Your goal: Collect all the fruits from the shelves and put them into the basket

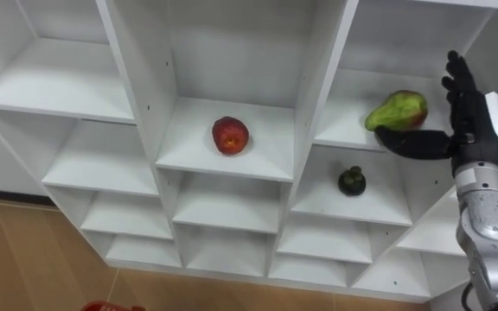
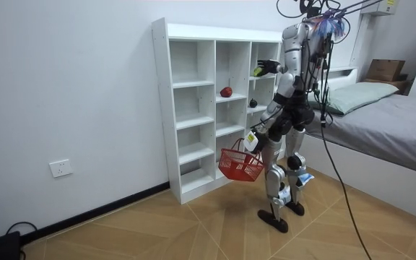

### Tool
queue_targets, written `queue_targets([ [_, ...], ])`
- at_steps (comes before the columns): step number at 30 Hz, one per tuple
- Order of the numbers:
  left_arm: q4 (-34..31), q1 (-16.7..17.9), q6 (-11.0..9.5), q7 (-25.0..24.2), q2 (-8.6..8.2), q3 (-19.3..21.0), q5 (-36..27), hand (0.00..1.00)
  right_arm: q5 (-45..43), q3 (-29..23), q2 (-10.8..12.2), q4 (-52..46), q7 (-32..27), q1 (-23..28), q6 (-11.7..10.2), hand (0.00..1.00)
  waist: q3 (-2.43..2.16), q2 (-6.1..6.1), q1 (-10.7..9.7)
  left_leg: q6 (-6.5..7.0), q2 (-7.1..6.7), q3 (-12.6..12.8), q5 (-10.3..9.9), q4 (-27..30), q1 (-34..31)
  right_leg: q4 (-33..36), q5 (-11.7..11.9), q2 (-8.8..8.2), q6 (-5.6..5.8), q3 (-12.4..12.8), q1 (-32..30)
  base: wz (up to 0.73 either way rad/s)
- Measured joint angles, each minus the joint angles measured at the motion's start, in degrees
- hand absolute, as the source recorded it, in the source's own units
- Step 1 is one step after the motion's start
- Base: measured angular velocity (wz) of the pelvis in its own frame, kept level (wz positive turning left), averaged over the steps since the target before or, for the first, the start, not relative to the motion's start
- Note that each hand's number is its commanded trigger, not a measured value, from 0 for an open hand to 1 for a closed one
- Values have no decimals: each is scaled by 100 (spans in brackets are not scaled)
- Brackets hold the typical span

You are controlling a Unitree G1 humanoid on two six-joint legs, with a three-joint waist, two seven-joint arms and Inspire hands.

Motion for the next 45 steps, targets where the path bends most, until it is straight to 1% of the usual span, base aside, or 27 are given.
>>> queue_targets([
  [5,2,1,0,-9,5,-6,-3,100,-65,42,0,-2,119,-5,0,0,5,-8,24,0,0,2,0,-1,3,11,0,6,0,1,21,0],
  [13,4,13,1,-125,51,-4,-2,100,-202,42,-1,-1,126,-100,0,0,28,-42,131,0,1,-7,0,6,-13,4,0,-2,0,-5,21,0],
  [17,8,16,7,-124,52,-5,-4,100,-213,42,-4,1,128,-189,0,0,51,-49,132,0,-1,-17,0,7,-18,2,0,-3,0,-17,19,0],
  [23,4,4,8,-108,53,8,10,100,-206,40,-16,71,166,-234,2,0,53,-45,122,0,-4,-52,-1,10,-83,-21,0,-10,0,-42,-17,2],
  [27,-97,-8,11,-102,52,8,10,100,-30,41,-142,171,240,-235,4,0,42,-48,125,0,-12,-91,-1,10,-98,-28,0,-15,0,-84,-17,4],
  [30,-98,-23,11,-100,53,8,10,100,1,41,-154,204,249,-235,11,0,28,-43,121,0,-14,-96,0,9,-99,-27,0,-14,0,-91,-17,0],
  [34,-100,-22,11,-100,63,9,11,100,1,41,-162,204,310,-237,12,0,-6,-46,122,0,-14,-101,0,9,-90,-22,0,-18,0,-91,-13,0],
  [38,-175,16,11,-100,104,9,11,100,41,41,-204,221,383,-252,23,0,-16,-60,131,0,-13,-108,0,11,-64,-16,0,-25,0,-84,6,0],
  [40,-194,35,11,-100,139,9,8,100,41,42,-262,335,416,-278,31,0,-13,-72,133,0,-14,-107,1,11,-56,-14,0,-24,0,-84,13,0],
  [42,-191,40,15,-100,177,8,6,100,102,99,-336,620,439,-422,65,0,-7,-83,133,2,-14,-109,2,14,-52,-13,0,-25,0,-90,16,0],
  [43,-191,35,16,-99,195,8,6,100,201,144,-398,750,436,-501,120,0,1,-96,131,7,-16,-111,6,14,-52,-12,0,-25,0,-92,16,0],
  [44,-191,37,16,-96,203,8,6,100,220,178,-435,806,436,-523,131,0,5,-102,131,8,-17,-113,7,15,-52,-12,0,-25,0,-93,17,0],
  [45,-188,41,16,-92,225,4,7,100,252,213,-483,915,447,-571,134,0,18,-124,127,8,-17,-106,8,17,-47,-11,0,-23,0,-96,26,0],
])
